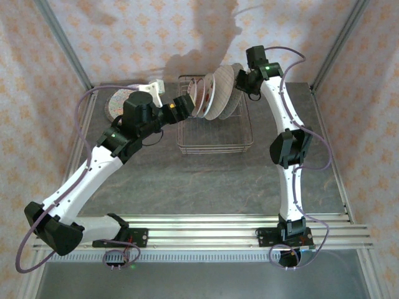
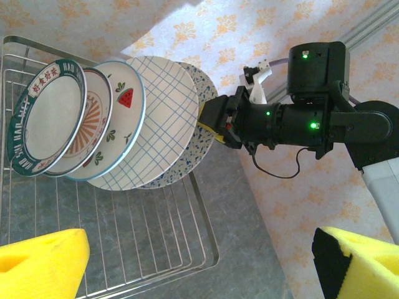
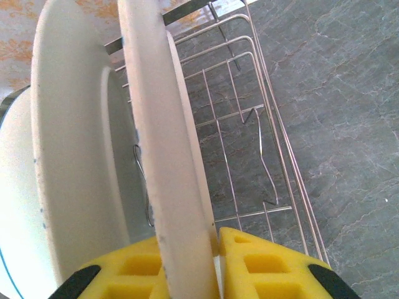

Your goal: Unload the plates from the dish rack

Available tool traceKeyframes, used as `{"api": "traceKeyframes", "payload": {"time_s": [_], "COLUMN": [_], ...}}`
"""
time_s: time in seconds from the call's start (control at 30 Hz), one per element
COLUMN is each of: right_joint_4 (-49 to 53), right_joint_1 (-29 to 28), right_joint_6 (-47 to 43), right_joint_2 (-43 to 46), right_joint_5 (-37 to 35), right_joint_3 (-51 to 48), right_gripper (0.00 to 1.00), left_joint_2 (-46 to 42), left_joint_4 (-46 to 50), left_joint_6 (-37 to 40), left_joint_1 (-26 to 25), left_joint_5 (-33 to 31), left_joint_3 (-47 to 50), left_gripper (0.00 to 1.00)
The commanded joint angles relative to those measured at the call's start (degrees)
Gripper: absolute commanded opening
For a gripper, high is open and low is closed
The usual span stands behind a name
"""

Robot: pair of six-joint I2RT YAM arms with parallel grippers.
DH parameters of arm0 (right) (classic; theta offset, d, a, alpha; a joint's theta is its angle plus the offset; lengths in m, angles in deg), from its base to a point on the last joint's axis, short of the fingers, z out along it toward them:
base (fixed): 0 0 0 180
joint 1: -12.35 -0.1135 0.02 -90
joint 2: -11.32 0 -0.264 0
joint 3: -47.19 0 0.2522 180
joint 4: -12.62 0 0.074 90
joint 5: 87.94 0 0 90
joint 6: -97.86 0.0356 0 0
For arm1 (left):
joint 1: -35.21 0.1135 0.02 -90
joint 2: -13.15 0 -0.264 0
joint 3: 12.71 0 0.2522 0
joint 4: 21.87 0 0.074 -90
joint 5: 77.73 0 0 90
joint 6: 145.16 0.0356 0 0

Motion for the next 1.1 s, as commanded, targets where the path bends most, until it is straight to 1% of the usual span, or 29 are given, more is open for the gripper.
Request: {"api": "traceKeyframes", "payload": {"time_s": [0.0,0.23,0.43,0.57,0.67,1.07], "right_joint_4": [-1.46,-0.73,-0.84,-0.65,-0.76,1.14], "right_joint_1": [0.20,0.17,-0.17,-0.32,-0.92,-3.54], "right_joint_6": [-0.85,-2.11,-2.36,-1.79,-1.86,-1.95], "right_joint_2": [-1.43,-1.14,-0.55,-0.56,-0.21,4.35], "right_joint_5": [0.73,-0.67,-1.69,-1.14,-2.16,-15.83], "right_joint_3": [1.88,2.57,3.44,4.39,5.26,6.00], "right_gripper": [0.20,0.13,0.00,0.00,0.00,0.00], "left_joint_2": [-1.28,-1.00,-0.88,-0.80,-0.52,-0.43], "left_joint_4": [-1.64,-2.85,-2.83,-3.38,-3.27,-2.87], "left_joint_6": [1.02,0.23,0.15,-0.25,-0.29,-0.30], "left_joint_1": [-0.37,-0.42,-0.41,-0.42,-0.45,-0.43], "left_joint_5": [-1.66,-1.65,-1.82,-1.66,-1.57,-1.56], "left_joint_3": [0.54,1.37,1.88,2.08,1.98,1.57], "left_gripper": [0.93,0.93,0.93,0.92,0.93,0.93]}}
